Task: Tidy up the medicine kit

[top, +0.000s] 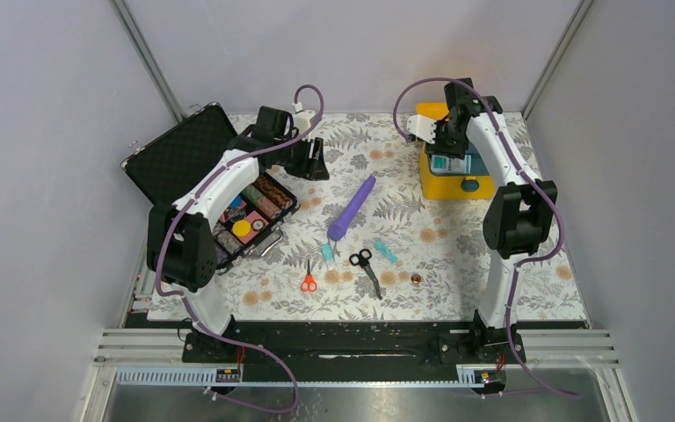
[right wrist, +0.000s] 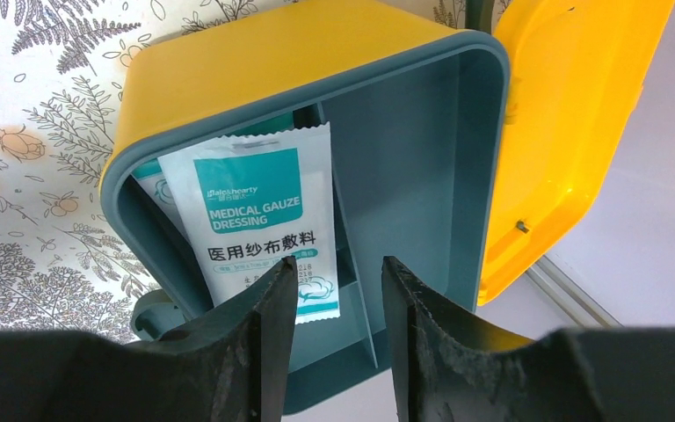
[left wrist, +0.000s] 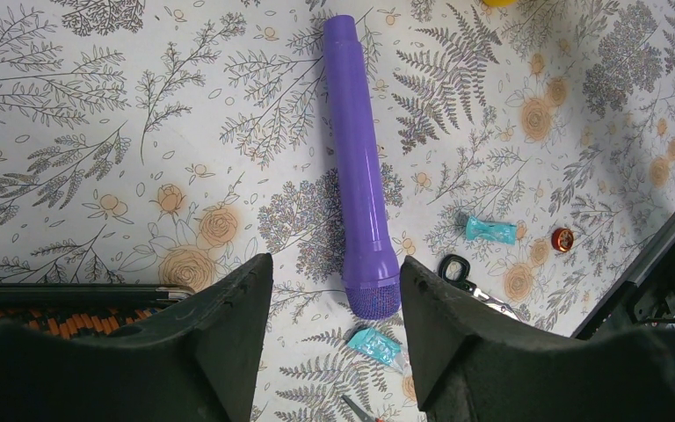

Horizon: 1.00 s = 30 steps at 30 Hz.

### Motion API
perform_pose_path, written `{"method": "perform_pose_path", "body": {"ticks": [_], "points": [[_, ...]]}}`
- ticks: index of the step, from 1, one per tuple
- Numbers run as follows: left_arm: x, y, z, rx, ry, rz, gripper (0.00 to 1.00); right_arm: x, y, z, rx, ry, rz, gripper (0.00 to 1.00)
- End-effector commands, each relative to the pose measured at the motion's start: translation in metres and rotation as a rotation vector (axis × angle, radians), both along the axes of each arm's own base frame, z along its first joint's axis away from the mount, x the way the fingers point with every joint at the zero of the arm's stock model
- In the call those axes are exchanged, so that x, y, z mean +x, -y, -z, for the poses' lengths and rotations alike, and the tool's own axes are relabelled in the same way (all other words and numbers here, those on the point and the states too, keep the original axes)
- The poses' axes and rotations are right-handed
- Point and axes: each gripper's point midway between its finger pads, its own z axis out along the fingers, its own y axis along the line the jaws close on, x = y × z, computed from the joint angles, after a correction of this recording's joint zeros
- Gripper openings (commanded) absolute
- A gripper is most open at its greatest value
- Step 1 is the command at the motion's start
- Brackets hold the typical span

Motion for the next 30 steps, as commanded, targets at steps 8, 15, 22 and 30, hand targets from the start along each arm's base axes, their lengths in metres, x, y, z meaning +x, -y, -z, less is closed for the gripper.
{"method": "perform_pose_path", "body": {"ticks": [8,15,22,30], "points": [[0.001,-0.005,-0.024,-0.010,0.080,-0.012,0.55,-0.010,0.000,0.024,0.000,-0.047,-0.013,0.47],[0.001,-0.004,-0.021,-0.013,0.068,-0.010,0.55,-0.017,-0.002,0.028,0.020,-0.040,-0.003,0.47],[0.004,-0.003,-0.023,-0.019,0.068,-0.011,0.55,-0.012,-0.005,0.006,0.056,0.020,0.032,0.47],[0.002,-0.005,-0.019,-0.013,0.054,-0.025,0.56,-0.015,-0.015,-0.030,0.157,0.088,0.098,0.48]]}}
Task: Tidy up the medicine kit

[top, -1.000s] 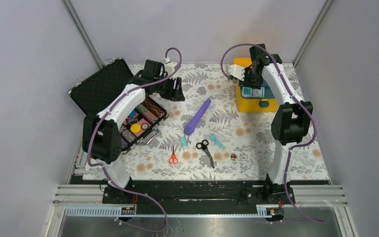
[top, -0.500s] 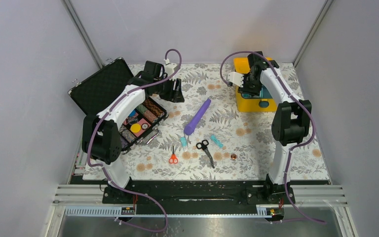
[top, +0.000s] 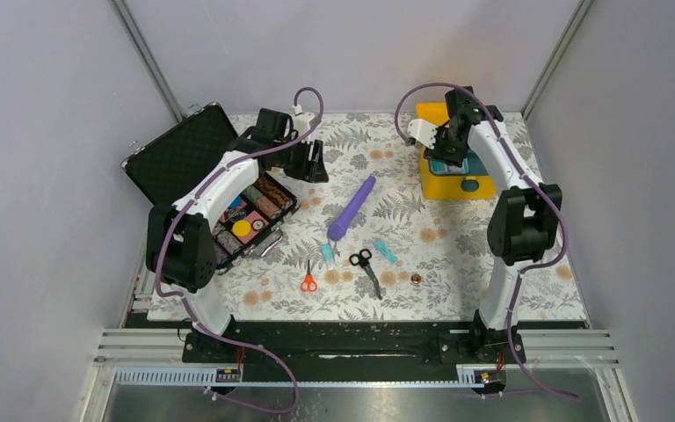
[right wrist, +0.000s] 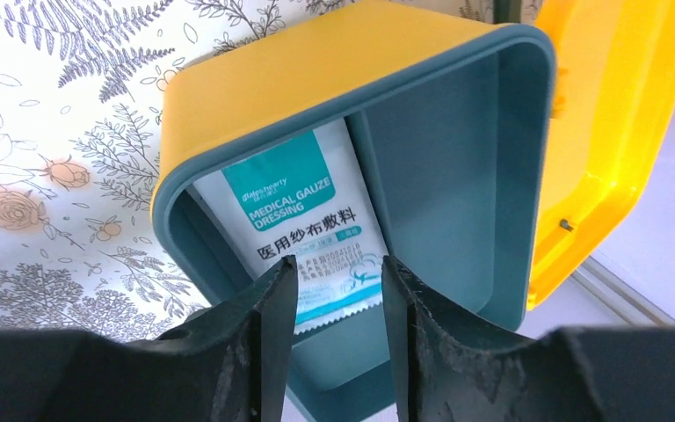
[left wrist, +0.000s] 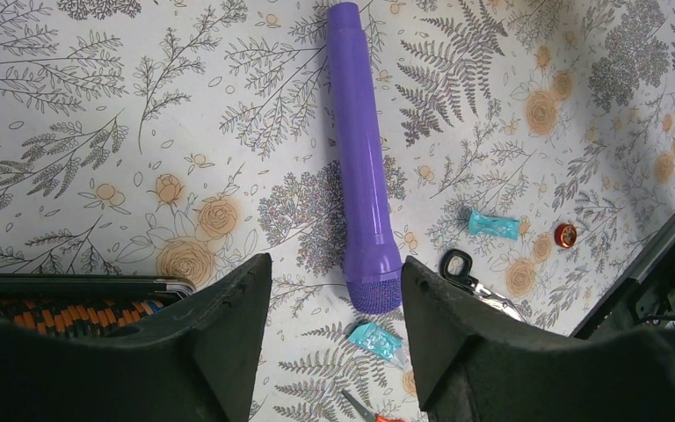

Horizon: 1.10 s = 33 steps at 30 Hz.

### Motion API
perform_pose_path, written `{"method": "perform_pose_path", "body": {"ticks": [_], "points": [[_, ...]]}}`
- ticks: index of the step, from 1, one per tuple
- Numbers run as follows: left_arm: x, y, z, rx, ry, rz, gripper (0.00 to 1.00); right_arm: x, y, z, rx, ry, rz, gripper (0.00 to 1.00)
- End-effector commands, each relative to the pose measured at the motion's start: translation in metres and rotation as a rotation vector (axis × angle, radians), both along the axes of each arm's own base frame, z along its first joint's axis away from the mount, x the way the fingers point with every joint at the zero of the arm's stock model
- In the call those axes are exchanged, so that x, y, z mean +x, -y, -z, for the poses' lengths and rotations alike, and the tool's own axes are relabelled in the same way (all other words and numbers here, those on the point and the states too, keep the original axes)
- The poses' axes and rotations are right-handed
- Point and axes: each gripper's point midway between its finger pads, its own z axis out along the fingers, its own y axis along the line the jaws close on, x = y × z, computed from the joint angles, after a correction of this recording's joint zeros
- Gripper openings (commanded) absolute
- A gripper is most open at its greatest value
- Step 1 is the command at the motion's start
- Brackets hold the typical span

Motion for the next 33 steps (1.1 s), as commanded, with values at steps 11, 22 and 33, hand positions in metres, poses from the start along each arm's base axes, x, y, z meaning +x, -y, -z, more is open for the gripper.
{"method": "perform_pose_path", "body": {"ticks": [11,22,33], "points": [[-0.001,-0.011,-0.010,0.018,0.035,-0.052,0.60,-0.020,-0.065,-0.089,0.501,0.097,0.292,0.48],[0.000,-0.029,-0.014,0.063,0.062,-0.098,0.60,-0.151,-0.155,-0.001,0.654,-0.340,0.473,0.44],[0.005,-0.051,-0.013,0.051,0.051,-0.208,0.60,-0.208,-0.177,0.075,0.531,-0.505,0.494,0.33]]}}
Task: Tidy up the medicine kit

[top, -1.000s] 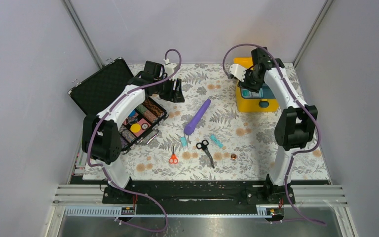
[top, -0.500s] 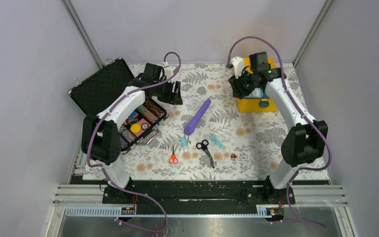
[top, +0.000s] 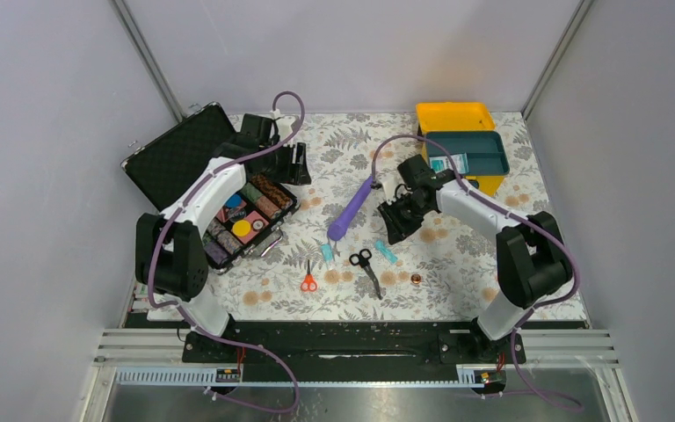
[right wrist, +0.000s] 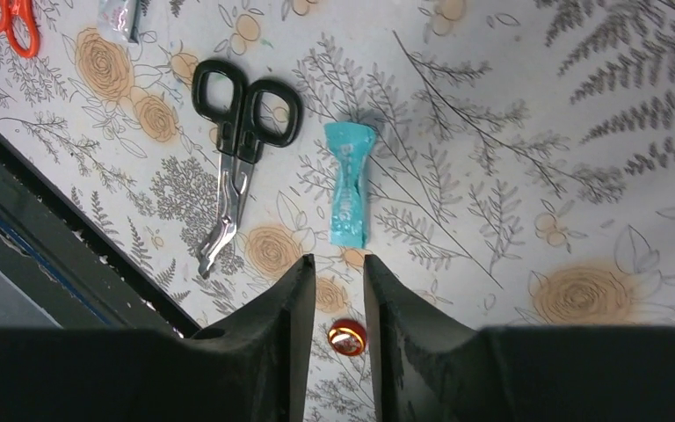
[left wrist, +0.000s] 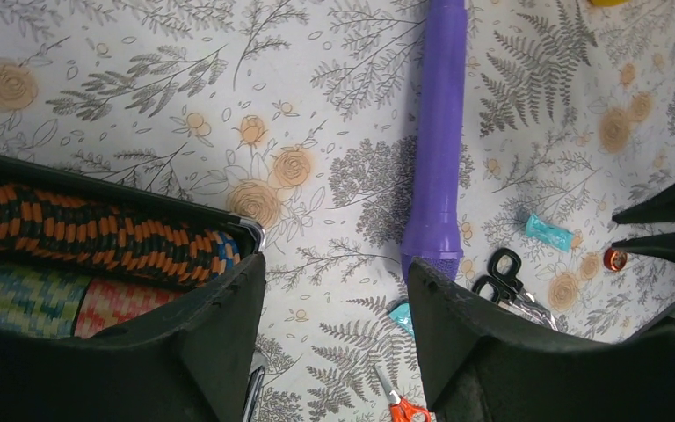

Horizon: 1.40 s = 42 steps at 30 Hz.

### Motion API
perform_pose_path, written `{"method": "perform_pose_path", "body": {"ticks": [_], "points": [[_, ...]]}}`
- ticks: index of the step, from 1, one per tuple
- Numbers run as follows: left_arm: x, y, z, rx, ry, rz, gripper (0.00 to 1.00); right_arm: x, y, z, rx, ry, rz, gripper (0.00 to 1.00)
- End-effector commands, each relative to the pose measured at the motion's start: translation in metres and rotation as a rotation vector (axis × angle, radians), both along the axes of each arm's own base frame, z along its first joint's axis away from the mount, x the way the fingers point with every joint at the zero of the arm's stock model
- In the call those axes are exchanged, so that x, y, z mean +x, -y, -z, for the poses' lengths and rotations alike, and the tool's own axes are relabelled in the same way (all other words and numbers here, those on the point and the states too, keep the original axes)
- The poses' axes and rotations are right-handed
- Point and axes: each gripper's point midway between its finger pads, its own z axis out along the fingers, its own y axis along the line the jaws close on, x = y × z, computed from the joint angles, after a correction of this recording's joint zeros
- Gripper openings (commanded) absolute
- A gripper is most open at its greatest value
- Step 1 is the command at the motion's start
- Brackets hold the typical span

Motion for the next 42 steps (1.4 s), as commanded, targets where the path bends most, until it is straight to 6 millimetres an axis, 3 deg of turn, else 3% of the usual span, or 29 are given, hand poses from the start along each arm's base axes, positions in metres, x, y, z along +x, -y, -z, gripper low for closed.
{"method": "perform_pose_path", "body": {"ticks": [1,12,25,31,34,37,42], "points": [[0.007,-0.008,-0.022,-0.016,0.069,-0.058,0.60,-0.002,-0.021,0.012,0.008,0.009,-0.022,0.32],[-0.003,-0.013,-0.021,-0.005,0.079,-0.068,0.60,0.006,-0.022,0.039,-0.091,-0.019,-0.005,0.22],[0.000,-0.021,-0.020,0.002,0.065,-0.101,0.60,-0.007,-0.026,0.059,-0.217,-0.040,-0.093,0.34],[0.004,-0.028,-0.019,-0.002,0.063,-0.127,0.60,-0.003,-0.024,0.065,-0.277,-0.028,-0.089,0.20],[0.006,-0.032,-0.017,-0.008,0.050,-0.143,0.60,0.002,-0.023,0.058,-0.271,0.009,-0.112,0.12],[0.008,-0.036,-0.016,-0.012,0.043,-0.154,0.60,0.010,-0.022,0.038,-0.262,0.080,-0.139,0.07],[0.012,-0.027,-0.033,-0.021,0.087,-0.080,0.60,0.014,-0.018,-0.031,-0.195,0.182,-0.135,0.00]]}}
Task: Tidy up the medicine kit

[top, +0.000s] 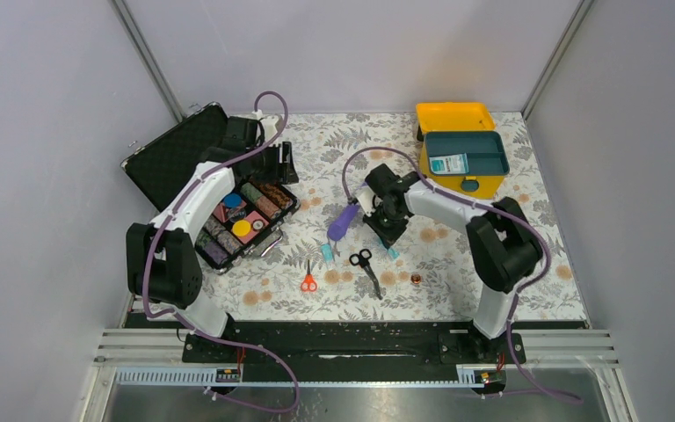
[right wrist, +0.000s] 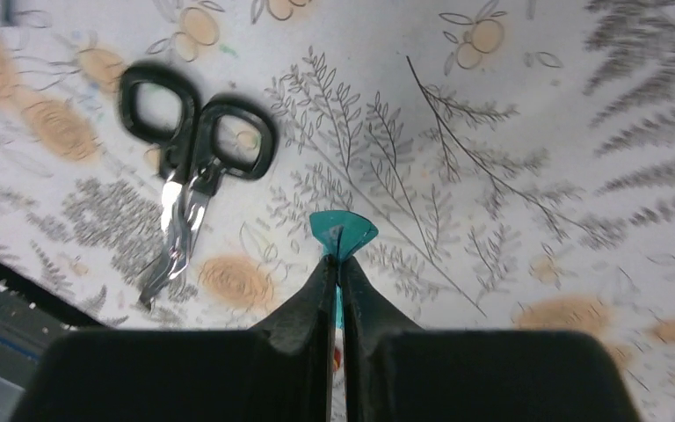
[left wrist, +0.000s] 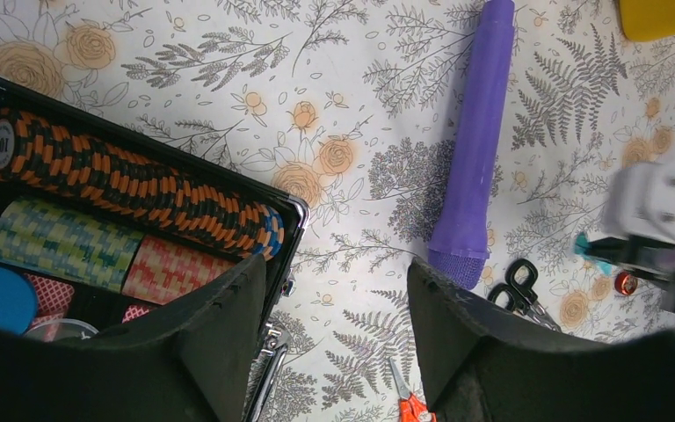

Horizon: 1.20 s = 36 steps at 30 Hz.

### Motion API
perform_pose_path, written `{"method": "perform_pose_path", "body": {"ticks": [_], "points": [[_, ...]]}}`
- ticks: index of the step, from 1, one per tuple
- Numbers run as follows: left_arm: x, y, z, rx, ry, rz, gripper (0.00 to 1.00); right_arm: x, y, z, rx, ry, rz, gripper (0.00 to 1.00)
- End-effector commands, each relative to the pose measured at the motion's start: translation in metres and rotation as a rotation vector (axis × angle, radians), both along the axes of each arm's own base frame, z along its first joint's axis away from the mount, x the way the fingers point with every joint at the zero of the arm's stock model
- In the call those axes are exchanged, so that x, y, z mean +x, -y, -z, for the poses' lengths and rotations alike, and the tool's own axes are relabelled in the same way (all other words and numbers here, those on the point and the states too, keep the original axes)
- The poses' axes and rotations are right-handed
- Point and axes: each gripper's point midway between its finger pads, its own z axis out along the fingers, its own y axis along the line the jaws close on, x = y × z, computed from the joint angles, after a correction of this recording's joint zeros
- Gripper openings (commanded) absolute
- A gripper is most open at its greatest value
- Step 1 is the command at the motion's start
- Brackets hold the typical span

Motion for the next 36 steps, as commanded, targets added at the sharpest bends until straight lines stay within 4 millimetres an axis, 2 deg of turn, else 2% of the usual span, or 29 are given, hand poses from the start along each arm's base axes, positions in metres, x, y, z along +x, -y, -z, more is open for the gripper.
{"method": "perform_pose_path", "body": {"ticks": [1,3,6,11,13,15,18,22,28,30,36], "points": [[0.015,0.009,-0.036,-0.018,0.102,0.057,0.60,0.018,0.006,-0.091,0.084,0.188,-0.013,0.00],[0.020,0.012,-0.041,-0.004,0.117,0.074,0.60,0.024,0.022,-0.116,0.096,0.240,0.041,0.00],[0.026,0.015,-0.045,0.006,0.117,0.089,0.59,0.049,0.061,-0.145,0.110,0.324,0.185,0.00],[0.033,0.027,-0.050,-0.005,0.113,0.116,0.59,0.107,0.165,-0.182,0.067,0.485,0.612,0.00],[0.036,0.033,-0.052,-0.012,0.107,0.126,0.59,0.125,0.208,-0.190,0.055,0.522,0.819,0.00],[0.038,0.038,-0.053,-0.019,0.093,0.131,0.59,0.138,0.239,-0.192,0.067,0.516,0.965,0.00],[0.039,0.042,-0.056,-0.024,0.074,0.134,0.59,0.152,0.269,-0.189,0.067,0.509,1.142,0.00],[0.036,0.038,-0.059,-0.001,0.081,0.133,0.59,0.169,0.293,-0.180,0.107,0.481,1.345,0.00],[0.024,0.023,-0.053,0.070,0.087,0.127,0.60,0.191,0.309,-0.163,0.144,0.449,1.629,0.00],[0.020,0.019,-0.051,0.089,0.084,0.127,0.60,0.196,0.305,-0.155,0.193,0.403,1.708,0.00],[0.018,0.011,-0.049,0.143,0.101,0.135,0.61,0.213,0.282,-0.136,0.338,0.255,1.790,0.00]]}}
